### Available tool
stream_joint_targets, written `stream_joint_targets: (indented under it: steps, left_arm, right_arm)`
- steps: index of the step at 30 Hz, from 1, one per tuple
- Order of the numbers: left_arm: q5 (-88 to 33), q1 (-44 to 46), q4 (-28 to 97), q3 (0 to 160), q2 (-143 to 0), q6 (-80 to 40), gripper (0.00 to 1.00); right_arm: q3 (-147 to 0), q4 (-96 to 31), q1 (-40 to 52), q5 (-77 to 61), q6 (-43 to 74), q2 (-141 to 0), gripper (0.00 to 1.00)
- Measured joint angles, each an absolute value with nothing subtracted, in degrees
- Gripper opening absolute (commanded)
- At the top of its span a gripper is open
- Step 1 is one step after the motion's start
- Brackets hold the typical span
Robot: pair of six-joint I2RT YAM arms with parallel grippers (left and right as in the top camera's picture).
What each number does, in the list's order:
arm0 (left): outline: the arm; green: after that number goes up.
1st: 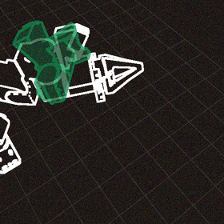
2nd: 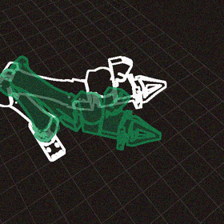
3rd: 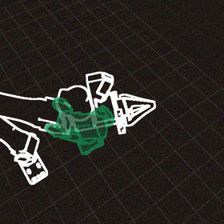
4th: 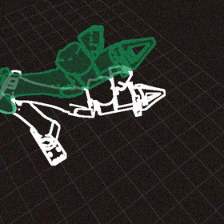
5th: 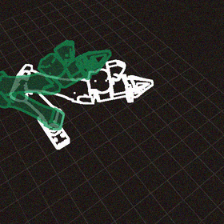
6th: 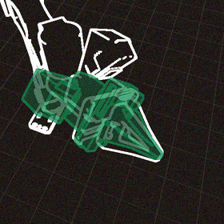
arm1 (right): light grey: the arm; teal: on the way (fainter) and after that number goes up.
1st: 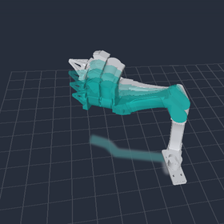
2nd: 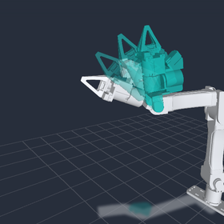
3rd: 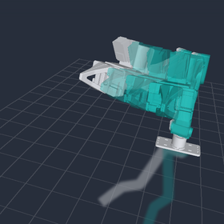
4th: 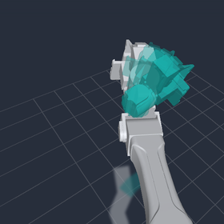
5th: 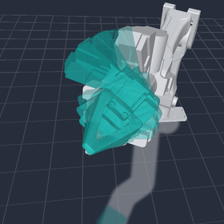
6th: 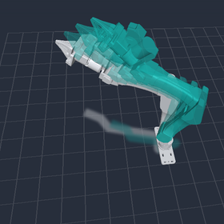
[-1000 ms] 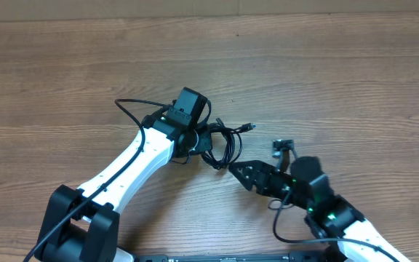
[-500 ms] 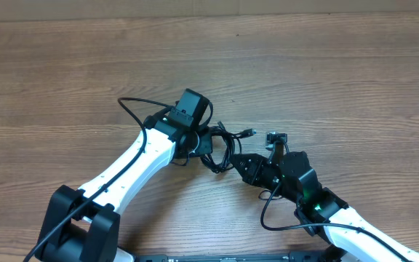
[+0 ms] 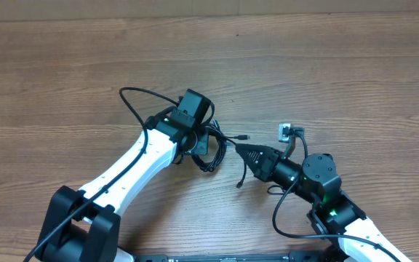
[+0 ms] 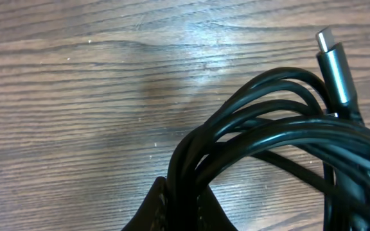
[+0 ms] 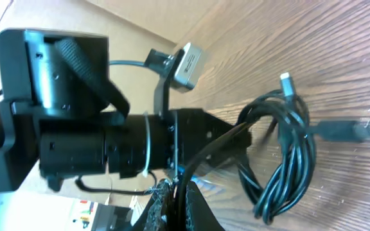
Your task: Untangle cables
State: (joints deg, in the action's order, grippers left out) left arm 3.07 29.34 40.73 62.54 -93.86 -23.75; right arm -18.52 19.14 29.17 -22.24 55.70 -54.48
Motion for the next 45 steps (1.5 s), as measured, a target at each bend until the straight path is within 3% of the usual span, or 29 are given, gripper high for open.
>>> stream_joint_targets:
  steps: [1, 2, 4, 7, 13, 15, 18, 24, 35, 37, 41, 45]
  left_arm:
    - [3.36, 29.39, 40.73, 62.57, -93.86, -23.4, 0.04]
    - [3.7, 29.39, 40.75, 62.54, -93.86, -22.81, 0.04]
    - [3.92, 29.39, 40.8, 62.57, -93.86, -20.88, 0.04]
    - [4.19, 29.39, 41.19, 62.57, -93.86, -17.67, 0.04]
    - [2.9, 29.39, 41.56, 62.59, -93.86, -8.12, 0.04]
    - [0.93, 29.39, 41.56, 62.59, -93.86, -4.23, 0.04]
    - [-2.59, 29.39, 41.54, 62.59, -93.86, 3.07, 0.04]
    - [-5.28, 29.39, 38.94, 62.61, -93.84, 11.22, 0.04]
    - [-11.64, 29.39, 35.73, 62.61, -93.86, 12.67, 0.04]
    - [-13.61, 29.39, 35.09, 62.61, -93.84, 12.49, 0.04]
    - [-15.18, 29.39, 34.11, 62.61, -93.86, 10.66, 0.04]
    - [-16.01, 29.39, 33.1, 62.61, -93.86, 5.52, 0.04]
  right_arm:
    - [-18.52, 18.28, 28.84, -22.17, 55.48, -54.48, 0.18]
    - [-18.52, 16.78, 28.75, -21.67, 55.4, -54.46, 0.33]
    - [-18.52, 14.68, 28.53, -20.84, 54.89, -54.48, 0.49]
    - [-18.52, 11.18, 28.53, -18.72, 52.88, -54.5, 0.84]
    - [-18.52, 10.72, 28.49, -16.25, 45.56, -54.54, 0.97]
    - [-18.52, 10.37, 28.49, -16.05, 43.35, -54.85, 0.98]
    - [-18.52, 9.91, 28.49, -16.12, 39.03, -56.25, 0.92]
    - [-18.52, 9.78, 28.49, -21.1, 34.44, -59.55, 0.67]
    - [-18.52, 10.68, 31.29, -26.61, 34.54, -60.73, 0.46]
    - [-18.52, 10.7, 31.51, -26.39, 35.16, -60.73, 0.36]
    - [-18.52, 10.98, 31.59, -25.91, 37.58, -60.73, 0.06]
    - [-18.52, 12.47, 31.57, -26.0, 41.28, -60.82, 0.04]
